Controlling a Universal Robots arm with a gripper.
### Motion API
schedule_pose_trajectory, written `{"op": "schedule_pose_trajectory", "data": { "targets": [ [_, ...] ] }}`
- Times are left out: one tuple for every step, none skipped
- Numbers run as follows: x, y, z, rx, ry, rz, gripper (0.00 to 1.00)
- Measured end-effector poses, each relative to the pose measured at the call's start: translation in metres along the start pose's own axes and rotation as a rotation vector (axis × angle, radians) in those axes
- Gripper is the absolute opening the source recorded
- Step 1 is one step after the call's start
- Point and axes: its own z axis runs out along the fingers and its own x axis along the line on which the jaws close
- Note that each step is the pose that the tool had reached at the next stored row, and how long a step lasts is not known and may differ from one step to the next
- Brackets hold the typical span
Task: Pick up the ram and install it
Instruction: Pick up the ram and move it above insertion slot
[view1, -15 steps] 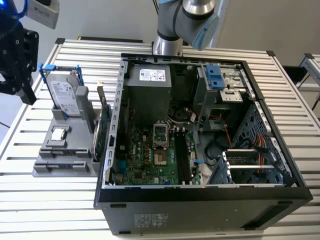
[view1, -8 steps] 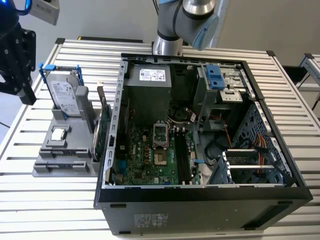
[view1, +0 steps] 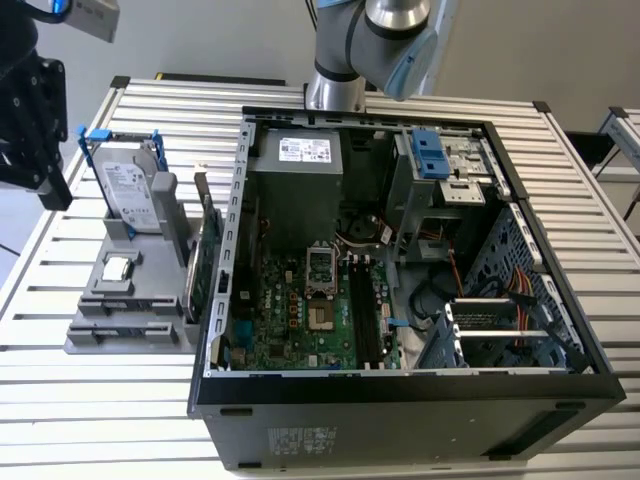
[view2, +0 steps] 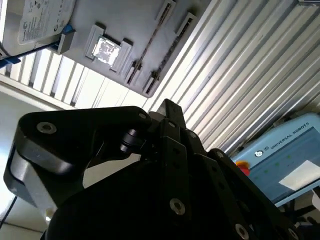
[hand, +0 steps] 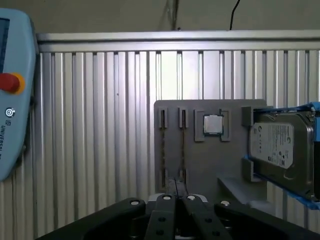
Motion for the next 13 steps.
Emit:
{"op": "schedule_pose_trajectory", "data": {
  "targets": [
    [0.0,0.0,0.0,0.0002,0.0007,-0.015,0.0],
    [0.0,0.0,0.0,0.0003,0.0014,-0.03,0.0],
    [0.0,0.0,0.0,0.0005,0.002,-0.044,0.0],
    [0.0,0.0,0.0,0.0007,0.0026,-0.057,0.0],
    [0.0,0.0,0.0,0.0009,0.0032,-0.072,0.0],
    [0.0,0.0,0.0,0.001,0.0038,-0.084,0.0],
    [0.0,0.0,0.0,0.0011,0.0043,-0.096,0.0],
    [0.0,0.0,0.0,0.0013,0.0049,-0.109,0.0],
    [0.0,0.0,0.0,0.0014,0.0054,-0.12,0.0],
    [0.0,0.0,0.0,0.0015,0.0057,-0.127,0.0],
    [0.0,0.0,0.0,0.0016,0.0058,-0.13,0.0],
    [0.0,0.0,0.0,0.0015,0.0059,-0.13,0.0],
    [0.0,0.0,0.0001,0.0016,0.0059,-0.131,0.0]
  ]
}}
